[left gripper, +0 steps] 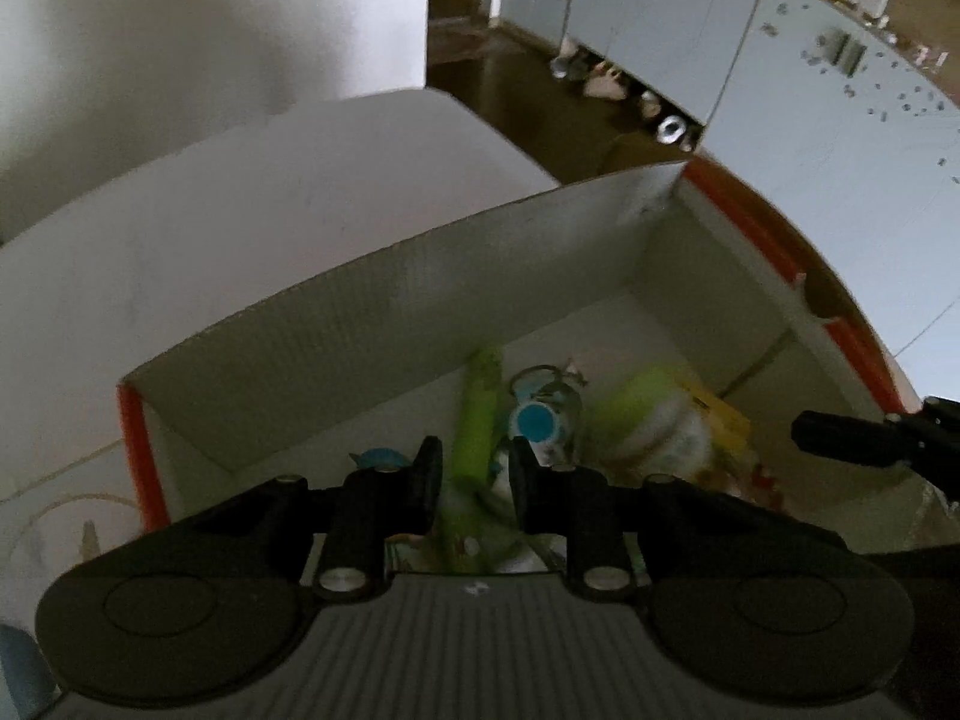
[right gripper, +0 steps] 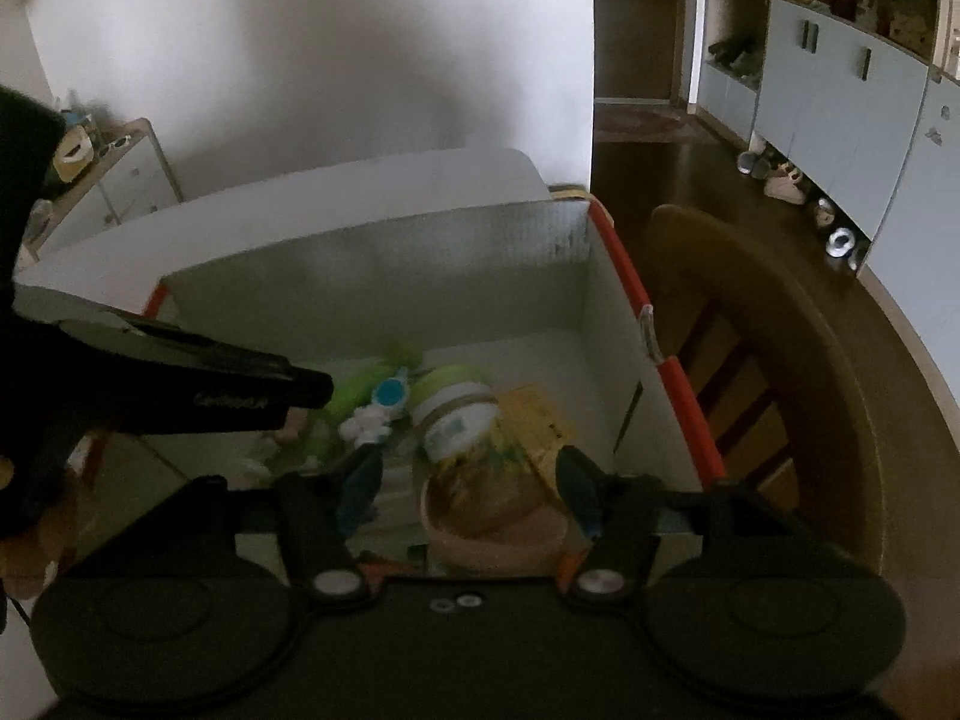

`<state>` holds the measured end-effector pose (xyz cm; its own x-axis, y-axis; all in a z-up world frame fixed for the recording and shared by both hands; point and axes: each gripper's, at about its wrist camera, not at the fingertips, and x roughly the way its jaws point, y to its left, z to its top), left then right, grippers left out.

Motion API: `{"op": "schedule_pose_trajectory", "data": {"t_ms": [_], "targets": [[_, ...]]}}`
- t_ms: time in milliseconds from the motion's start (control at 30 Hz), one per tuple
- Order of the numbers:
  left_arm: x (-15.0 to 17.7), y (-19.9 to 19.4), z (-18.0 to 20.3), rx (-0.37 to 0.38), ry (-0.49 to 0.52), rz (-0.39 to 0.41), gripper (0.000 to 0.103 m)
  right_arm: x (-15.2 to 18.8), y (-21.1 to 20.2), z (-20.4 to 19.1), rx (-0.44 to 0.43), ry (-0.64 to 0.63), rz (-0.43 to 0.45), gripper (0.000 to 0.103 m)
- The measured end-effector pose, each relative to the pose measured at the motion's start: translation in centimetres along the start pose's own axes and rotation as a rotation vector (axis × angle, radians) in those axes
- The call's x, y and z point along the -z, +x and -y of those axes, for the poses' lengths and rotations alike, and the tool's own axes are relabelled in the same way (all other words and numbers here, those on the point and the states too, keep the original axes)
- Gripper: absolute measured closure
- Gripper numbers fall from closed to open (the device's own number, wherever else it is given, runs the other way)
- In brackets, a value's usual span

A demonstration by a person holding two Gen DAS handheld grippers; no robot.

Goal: Organize rigid objects

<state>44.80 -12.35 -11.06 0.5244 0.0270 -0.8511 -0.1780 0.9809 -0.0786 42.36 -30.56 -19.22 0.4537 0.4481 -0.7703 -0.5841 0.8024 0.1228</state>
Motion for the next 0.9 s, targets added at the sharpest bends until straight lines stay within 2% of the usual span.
{"op": "schedule_pose_trajectory", "data": {"t_ms": [200, 267, 300, 333, 400, 633, 667, 733, 900], "targets": [[1.3, -3.2, -0.4, 0.042, 0.02, 0.075, 0.078, 0.7, -2.6, -1.9, -0.011, 0.003, 0.044, 0.033], [2.0, -4.5, -0.7, 0.045, 0.03, 0.102, 0.071, 0.9, -3.6, -2.4, -0.01, 0.005, 0.06, 0.031], [2.3, -5.1, -0.8, 0.049, 0.035, 0.114, 0.064, 1.0, -4.0, -2.8, -0.009, 0.007, 0.069, 0.029], [2.7, -5.9, -1.0, 0.059, 0.042, 0.131, 0.053, 1.0, -4.3, -3.2, -0.007, 0.009, 0.078, 0.027], [3.0, -6.8, -1.3, 0.076, 0.052, 0.159, 0.044, 1.3, -5.1, -4.0, -0.006, 0.015, 0.099, 0.025], [5.1, -10.5, -2.1, 0.111, 0.085, 0.213, 0.043, 2.6, -7.7, -6.1, -0.014, 0.036, 0.155, 0.018], [5.4, -11.0, -2.3, 0.111, 0.088, 0.223, 0.042, 2.8, -8.0, -6.3, -0.013, 0.037, 0.162, 0.017], [6.0, -11.9, -2.5, 0.112, 0.096, 0.242, 0.034, 3.3, -8.7, -6.9, -0.007, 0.038, 0.182, 0.011], [7.5, -13.8, -3.4, 0.125, 0.103, 0.271, 0.029, 4.5, -10.7, -7.6, -0.004, 0.055, 0.241, 0.003]]}}
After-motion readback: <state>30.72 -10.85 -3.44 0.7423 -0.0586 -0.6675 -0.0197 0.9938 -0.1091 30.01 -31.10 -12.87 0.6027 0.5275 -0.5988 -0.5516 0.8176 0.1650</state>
